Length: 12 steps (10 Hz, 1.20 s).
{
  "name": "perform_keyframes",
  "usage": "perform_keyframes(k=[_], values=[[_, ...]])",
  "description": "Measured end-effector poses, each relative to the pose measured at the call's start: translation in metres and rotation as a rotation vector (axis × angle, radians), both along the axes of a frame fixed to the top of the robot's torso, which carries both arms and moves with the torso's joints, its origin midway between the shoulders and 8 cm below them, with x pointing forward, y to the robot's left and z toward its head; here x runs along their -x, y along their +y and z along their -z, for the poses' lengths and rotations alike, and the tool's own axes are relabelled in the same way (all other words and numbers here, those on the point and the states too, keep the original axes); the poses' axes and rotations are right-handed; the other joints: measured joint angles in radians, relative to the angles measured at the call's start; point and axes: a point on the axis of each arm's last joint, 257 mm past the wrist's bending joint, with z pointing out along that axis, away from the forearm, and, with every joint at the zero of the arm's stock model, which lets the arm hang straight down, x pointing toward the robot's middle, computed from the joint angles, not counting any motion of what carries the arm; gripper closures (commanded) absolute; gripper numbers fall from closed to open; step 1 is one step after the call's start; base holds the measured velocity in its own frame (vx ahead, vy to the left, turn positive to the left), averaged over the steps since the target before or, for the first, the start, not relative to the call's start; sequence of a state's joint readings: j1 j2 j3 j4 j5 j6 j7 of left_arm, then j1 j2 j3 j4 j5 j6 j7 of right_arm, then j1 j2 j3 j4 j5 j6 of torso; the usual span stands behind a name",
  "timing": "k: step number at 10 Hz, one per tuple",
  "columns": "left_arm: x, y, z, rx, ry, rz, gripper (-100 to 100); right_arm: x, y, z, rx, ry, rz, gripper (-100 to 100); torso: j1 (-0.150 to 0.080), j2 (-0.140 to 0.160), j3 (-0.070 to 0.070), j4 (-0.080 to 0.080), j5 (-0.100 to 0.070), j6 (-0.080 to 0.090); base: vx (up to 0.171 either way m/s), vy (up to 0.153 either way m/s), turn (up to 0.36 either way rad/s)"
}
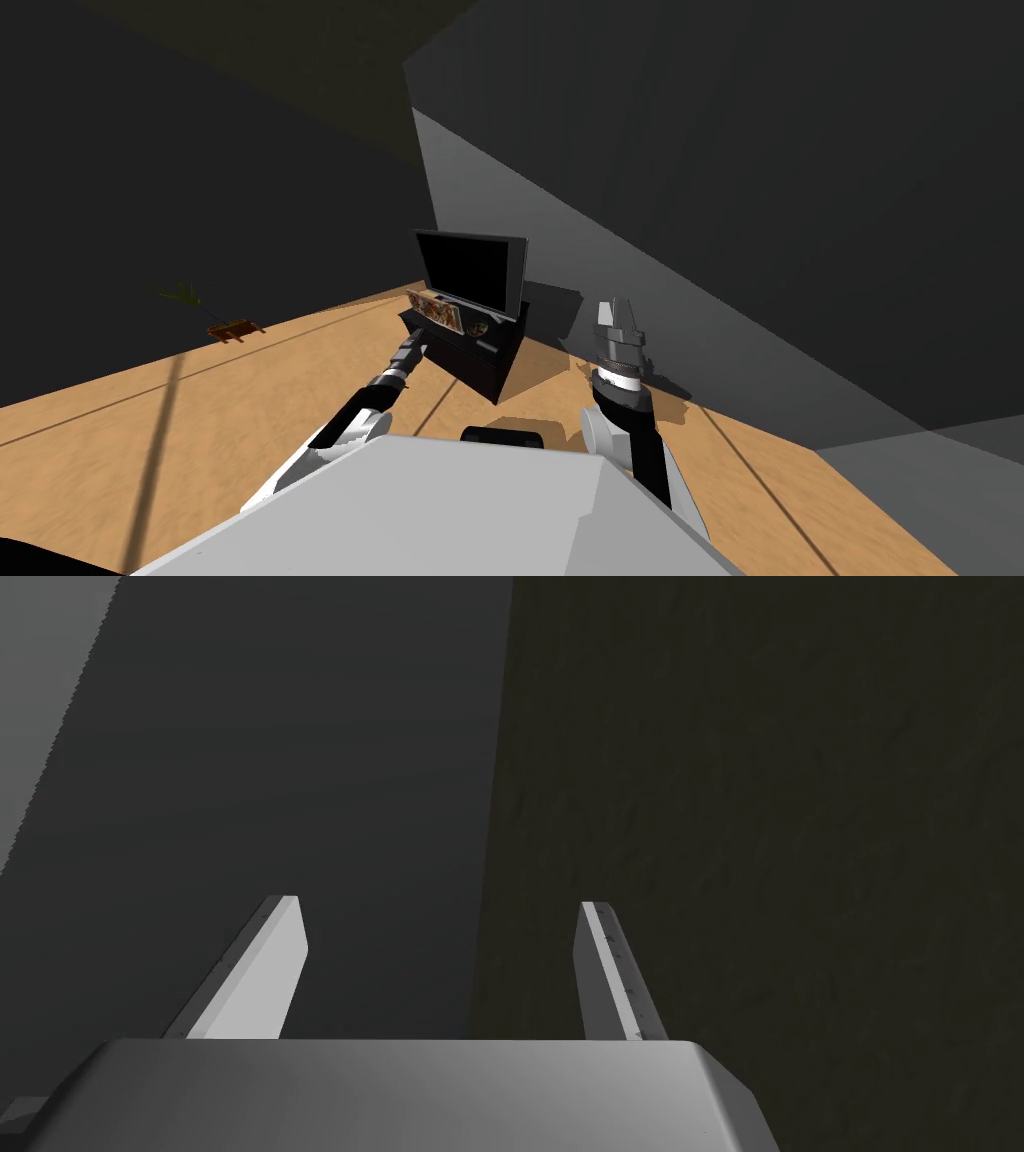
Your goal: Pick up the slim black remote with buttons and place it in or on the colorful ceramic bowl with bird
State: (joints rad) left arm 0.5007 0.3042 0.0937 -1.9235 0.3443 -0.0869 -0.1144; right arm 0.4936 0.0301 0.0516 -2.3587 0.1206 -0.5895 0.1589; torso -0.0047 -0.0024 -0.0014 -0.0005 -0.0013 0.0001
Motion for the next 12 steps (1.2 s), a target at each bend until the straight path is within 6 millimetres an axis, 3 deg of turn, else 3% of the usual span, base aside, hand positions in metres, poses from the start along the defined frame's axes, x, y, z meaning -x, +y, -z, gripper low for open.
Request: perform_keyframes(k=[1, 7, 12], values=[[0.005, 0.010, 0.020, 0.003, 0.047, -0.008, -100, 0.000, 0.000, 0.000, 0.000, 0.000, 0.000, 0, 0.000, 0.000, 0.000, 0.000, 0.000, 0.000, 0.036, -0.077, 0.004], [0.008, 0.035, 0.092, 0.024, 0.255, -0.035, -100, 0.000, 0.000, 0.000, 0.000, 0.000, 0.000, 0, 0.000, -0.002, -0.001, 0.000, 0.000, 0.000, 0.059, -0.091, -0.014], [0.024, 0.057, 0.156, 0.037, 0.460, -0.049, -100, 0.000, 0.000, 0.000, 0.000, 0.000, 0.000, 0, -0.001, -0.002, -0.001, 0.000, 0.000, 0.000, 0.065, -0.089, -0.013]])
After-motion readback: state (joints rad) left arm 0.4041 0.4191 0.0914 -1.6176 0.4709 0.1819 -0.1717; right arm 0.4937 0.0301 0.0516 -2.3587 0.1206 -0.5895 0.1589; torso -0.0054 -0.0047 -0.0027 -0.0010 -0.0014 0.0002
